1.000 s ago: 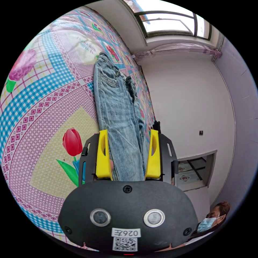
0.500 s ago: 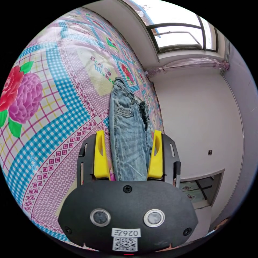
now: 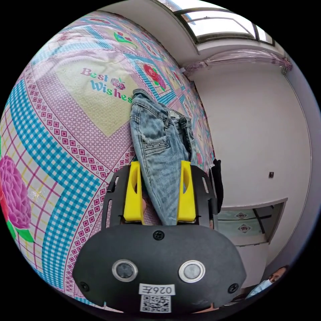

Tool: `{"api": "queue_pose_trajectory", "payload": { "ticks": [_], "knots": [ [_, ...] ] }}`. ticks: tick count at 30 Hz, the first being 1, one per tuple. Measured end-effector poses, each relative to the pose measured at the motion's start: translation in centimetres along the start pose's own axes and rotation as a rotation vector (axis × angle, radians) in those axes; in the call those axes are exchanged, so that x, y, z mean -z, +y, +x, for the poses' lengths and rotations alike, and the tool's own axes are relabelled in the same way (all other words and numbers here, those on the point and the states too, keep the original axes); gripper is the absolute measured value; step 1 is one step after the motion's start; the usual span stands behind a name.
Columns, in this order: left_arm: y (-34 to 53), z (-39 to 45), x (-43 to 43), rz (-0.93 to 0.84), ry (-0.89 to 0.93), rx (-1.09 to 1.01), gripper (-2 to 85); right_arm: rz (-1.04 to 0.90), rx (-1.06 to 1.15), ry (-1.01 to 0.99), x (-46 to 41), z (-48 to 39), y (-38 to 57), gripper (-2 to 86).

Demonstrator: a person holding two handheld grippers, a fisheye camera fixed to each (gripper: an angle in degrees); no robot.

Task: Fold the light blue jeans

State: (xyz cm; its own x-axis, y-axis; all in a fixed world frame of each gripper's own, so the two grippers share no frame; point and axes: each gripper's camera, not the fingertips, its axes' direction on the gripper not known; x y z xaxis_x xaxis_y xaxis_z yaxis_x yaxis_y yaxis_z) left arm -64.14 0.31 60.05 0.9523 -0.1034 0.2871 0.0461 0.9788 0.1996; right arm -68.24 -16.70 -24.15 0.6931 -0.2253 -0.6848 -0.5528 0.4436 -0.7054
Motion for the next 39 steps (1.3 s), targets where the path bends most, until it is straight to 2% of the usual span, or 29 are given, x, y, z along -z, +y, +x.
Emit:
{"api": "queue_pose_trajectory", "payload": {
  "ticks": [3,4,9,13,20,24,29,34,39],
  "knots": [
    [-1.0,-1.4,-1.8,-0.148,0.06,0.076,2.3,0.006,0.001,0.012,1.4,0.6,-1.0,-1.5],
    [-0.8,-1.8,-1.5,-0.122,0.103,0.09,1.3,-0.018,0.011,0.026,1.2,0.7,-1.2,-1.5],
    [-0.1,-3.4,1.6,-0.077,0.206,0.093,-0.2,-0.169,0.041,-0.009,-1.0,1.3,-1.0,-1.5],
    [0.7,-3.2,6.7,-0.063,0.139,0.032,-0.4,-0.254,0.085,-0.073,-1.9,2.7,-0.8,-1.5],
    [3.2,-0.8,15.7,-0.051,0.069,-0.01,-0.3,-0.216,0.067,-0.216,-1.2,10.5,-1.5,-1.5],
    [2.4,6.8,17.4,-0.013,0.042,-0.088,-0.2,-0.15,0.027,-0.266,-2.2,17.0,-3.3,-1.5],
    [-1.5,19.3,13.4,-0.035,-0.057,-0.187,0.1,-0.119,-0.044,-0.354,-8.5,29.2,-7.7,-1.5],
    [-6.8,31.4,2.2,-0.101,-0.242,-0.235,0.4,-0.169,-0.141,-0.546,-19.7,42.3,-12.0,-1.5],
    [-9.1,34.8,-9.0,-0.207,-0.455,-0.192,0.3,-0.333,-0.269,-0.768,-33.9,52.8,-14.1,-1.5]
  ]
}}
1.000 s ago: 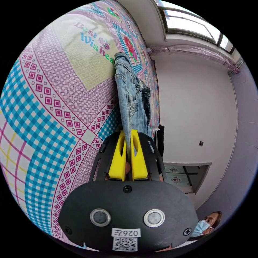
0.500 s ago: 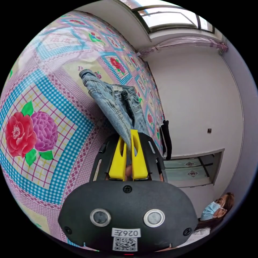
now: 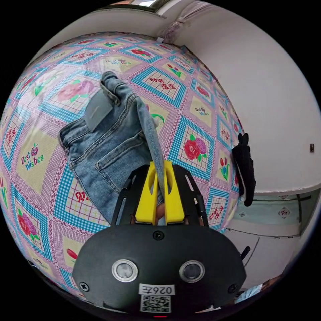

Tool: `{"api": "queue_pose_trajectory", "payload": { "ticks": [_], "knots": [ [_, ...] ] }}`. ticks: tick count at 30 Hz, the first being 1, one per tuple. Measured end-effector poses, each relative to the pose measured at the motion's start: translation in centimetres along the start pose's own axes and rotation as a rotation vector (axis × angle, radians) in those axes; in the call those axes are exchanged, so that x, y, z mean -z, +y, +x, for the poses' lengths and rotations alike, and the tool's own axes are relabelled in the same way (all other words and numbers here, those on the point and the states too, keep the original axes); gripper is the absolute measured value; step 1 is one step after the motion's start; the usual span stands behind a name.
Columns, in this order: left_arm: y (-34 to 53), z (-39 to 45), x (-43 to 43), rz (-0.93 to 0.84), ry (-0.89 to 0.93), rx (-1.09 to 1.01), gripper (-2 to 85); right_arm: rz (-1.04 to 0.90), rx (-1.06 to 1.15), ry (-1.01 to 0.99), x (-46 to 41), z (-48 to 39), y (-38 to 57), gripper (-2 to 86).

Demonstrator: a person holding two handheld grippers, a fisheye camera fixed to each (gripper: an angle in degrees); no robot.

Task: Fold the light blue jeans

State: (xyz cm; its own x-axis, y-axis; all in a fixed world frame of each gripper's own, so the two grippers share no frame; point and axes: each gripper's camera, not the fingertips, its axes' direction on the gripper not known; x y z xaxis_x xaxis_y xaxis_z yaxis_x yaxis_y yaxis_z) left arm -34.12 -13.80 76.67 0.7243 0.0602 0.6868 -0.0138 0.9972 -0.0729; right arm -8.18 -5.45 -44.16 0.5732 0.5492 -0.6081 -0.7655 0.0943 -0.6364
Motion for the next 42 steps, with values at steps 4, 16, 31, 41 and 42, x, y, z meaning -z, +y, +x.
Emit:
{"api": "queue_pose_trajectory", "payload": {
  "ticks": [4,16,31,41,42],
  "knots": [
    [-1.0,0.0,-2.5,-0.027,-0.003,0.072,0.5,-0.073,-0.106,-0.158,-1.8,8.1,-2.9,-1.6],
    [-3.6,3.3,-2.4,-0.233,-0.127,-0.227,16.8,-0.065,-0.346,-0.106,-2.6,19.7,-1.5,3.6],
    [22.9,-17.2,6.2,0.119,0.306,-0.088,19.9,-0.017,0.465,-0.048,-11.6,-4.2,-10.2,3.5],
    [23.8,-19.1,-1.5,0.166,0.399,0.015,24.0,-0.108,0.833,0.028,-30.2,-21.6,-17.0,3.4],
    [22.9,-18.2,-2.5,0.085,0.361,-0.012,17.9,-0.104,0.826,0.028,-30.8,-21.9,-17.6,3.5]
  ]
}}
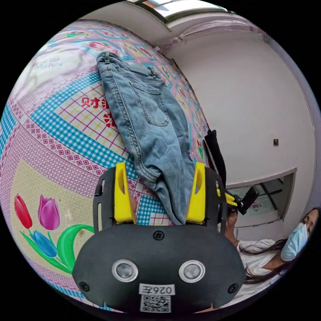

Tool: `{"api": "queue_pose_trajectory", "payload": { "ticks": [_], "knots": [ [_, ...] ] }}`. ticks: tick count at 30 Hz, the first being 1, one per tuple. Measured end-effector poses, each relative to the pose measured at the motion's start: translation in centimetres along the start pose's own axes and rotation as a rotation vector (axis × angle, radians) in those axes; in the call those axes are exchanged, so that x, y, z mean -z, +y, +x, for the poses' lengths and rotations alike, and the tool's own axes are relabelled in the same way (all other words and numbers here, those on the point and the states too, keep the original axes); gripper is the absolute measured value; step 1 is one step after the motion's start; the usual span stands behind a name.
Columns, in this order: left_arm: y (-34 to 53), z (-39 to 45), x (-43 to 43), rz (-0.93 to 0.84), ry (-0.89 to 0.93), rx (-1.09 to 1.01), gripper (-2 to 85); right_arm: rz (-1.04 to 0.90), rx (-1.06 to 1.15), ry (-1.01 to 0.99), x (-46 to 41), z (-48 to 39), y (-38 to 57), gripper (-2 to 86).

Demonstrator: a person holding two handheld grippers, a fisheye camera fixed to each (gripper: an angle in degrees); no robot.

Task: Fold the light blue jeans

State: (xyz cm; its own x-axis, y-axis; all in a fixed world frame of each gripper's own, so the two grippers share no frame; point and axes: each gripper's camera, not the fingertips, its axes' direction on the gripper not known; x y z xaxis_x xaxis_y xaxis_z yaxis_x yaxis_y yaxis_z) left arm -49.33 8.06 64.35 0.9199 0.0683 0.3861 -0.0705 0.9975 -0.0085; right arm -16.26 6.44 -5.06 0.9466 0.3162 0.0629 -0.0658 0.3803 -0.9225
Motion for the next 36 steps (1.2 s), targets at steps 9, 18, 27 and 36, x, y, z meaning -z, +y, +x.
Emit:
{"api": "queue_pose_trajectory", "payload": {
  "ticks": [9,18,27,36],
  "knots": [
    [6.3,-5.4,2.6,-0.025,-0.038,0.029,9.9,-0.015,-0.014,0.019,-4.9,4.8,-5.2,4.1],
    [-2.6,-8.5,4.7,0.137,0.032,0.055,25.9,-0.013,-0.097,-0.197,-13.6,13.0,-15.5,9.0],
    [-16.2,-8.6,-1.8,-0.083,-0.253,0.108,12.7,-0.151,-0.17,-0.072,-28.0,18.4,-29.3,10.7],
    [-5.4,-11.2,5.0,0.232,-0.048,-0.006,6.3,-0.049,0.319,-0.402,-26.5,8.7,-32.5,-1.3]
  ]
}}
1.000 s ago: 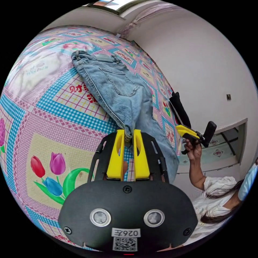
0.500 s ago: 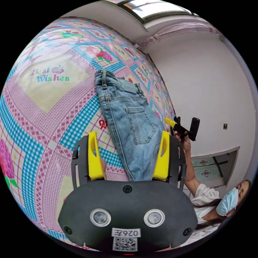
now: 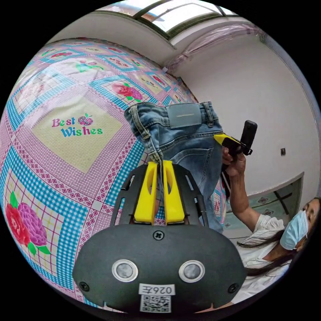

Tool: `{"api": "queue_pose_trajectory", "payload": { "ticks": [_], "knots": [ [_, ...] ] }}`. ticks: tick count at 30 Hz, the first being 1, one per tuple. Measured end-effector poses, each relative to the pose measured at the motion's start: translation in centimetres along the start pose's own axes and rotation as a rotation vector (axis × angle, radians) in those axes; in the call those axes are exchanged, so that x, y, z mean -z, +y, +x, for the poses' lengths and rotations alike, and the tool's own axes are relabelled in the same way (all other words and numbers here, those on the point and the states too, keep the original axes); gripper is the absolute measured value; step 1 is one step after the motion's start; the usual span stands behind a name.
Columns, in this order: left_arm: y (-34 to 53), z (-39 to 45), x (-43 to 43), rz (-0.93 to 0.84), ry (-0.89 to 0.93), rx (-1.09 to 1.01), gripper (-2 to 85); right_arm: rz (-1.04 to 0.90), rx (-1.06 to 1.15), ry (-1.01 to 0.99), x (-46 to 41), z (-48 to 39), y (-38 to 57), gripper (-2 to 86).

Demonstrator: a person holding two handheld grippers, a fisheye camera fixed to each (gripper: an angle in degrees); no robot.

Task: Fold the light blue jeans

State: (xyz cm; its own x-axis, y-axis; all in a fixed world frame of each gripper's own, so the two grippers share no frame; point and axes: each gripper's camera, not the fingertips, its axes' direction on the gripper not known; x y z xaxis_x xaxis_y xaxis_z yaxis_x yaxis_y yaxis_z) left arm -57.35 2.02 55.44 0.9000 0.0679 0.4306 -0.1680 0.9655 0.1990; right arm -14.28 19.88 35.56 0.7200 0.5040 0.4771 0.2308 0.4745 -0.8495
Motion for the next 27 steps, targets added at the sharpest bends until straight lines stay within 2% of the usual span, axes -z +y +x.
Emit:
{"api": "queue_pose_trajectory", "payload": {
  "ticks": [2,4,5,7,8,9,10,12,14,16,18,20,22,24,25,27],
  "knots": [
    [1.8,-2.6,0.3,0.02,0.08,0.081,13.0,-0.104,-0.026,0.117,-3.2,2.7,-1.4,-1.0],
    [3.4,-5.3,-0.2,0.037,0.205,0.176,21.1,-0.239,-0.18,0.032,-7.3,7.6,-1.0,-0.2],
    [3.6,-5.6,-0.5,0.033,0.21,0.183,22.5,-0.295,-0.259,0.007,-9.5,9.9,-0.1,0.7],
    [3.1,-4.8,-1.9,-0.032,0.178,0.16,23.3,-0.311,-0.278,0.08,-11.0,11.0,1.1,1.3],
    [2.7,-4.2,-2.4,-0.052,0.15,0.14,22.6,-0.293,-0.279,0.087,-11.2,11.3,1.6,1.1],
    [1.8,-2.9,-3.7,-0.12,0.078,0.086,16.1,-0.281,-0.283,0.08,-11.3,11.4,1.8,0.8],
    [1.0,-1.2,-4.8,-0.172,-0.056,0.033,4.3,-0.264,-0.287,0.067,-11.5,11.6,2.1,0.4],
    [0.4,1.0,-5.2,-0.185,-0.22,-0.054,0.4,-0.202,-0.242,0.063,-11.1,10.7,2.1,-0.1],
    [0.7,0.6,-5.1,-0.157,-0.203,-0.027,-0.3,-0.27,-0.132,0.22,-12.4,9.9,2.1,0.7],
    [2.3,-1.8,-4.9,-0.097,-0.079,0.065,-0.3,-0.318,-0.13,0.223,-13.3,10.3,2.4,2.7],
    [3.8,-2.3,-4.6,-0.055,-0.044,0.08,0.2,-0.259,-0.141,0.203,-12.6,10.2,2.9,3.6],
    [4.9,-1.8,-4.3,-0.049,-0.066,0.043,2.7,-0.225,-0.135,0.191,-12.2,9.7,3.5,4.5],
    [5.0,-1.7,-4.5,-0.072,-0.014,0.032,13.3,-0.282,-0.136,0.22,-13.3,10.0,3.7,6.7],
    [4.6,-1.6,-4.8,-0.075,0.074,0.027,19.3,-0.315,-0.167,0.198,-14.7,10.7,3.8,7.7],
    [4.3,-1.1,-4.8,-0.074,0.094,0.013,21.2,-0.309,-0.168,0.154,-15.4,10.6,3.8,6.3],
    [4.2,0.3,-4.6,-0.09,0.086,-0.023,23.1,-0.267,-0.133,0.191,-15.4,9.2,3.6,2.2]
  ]
}}
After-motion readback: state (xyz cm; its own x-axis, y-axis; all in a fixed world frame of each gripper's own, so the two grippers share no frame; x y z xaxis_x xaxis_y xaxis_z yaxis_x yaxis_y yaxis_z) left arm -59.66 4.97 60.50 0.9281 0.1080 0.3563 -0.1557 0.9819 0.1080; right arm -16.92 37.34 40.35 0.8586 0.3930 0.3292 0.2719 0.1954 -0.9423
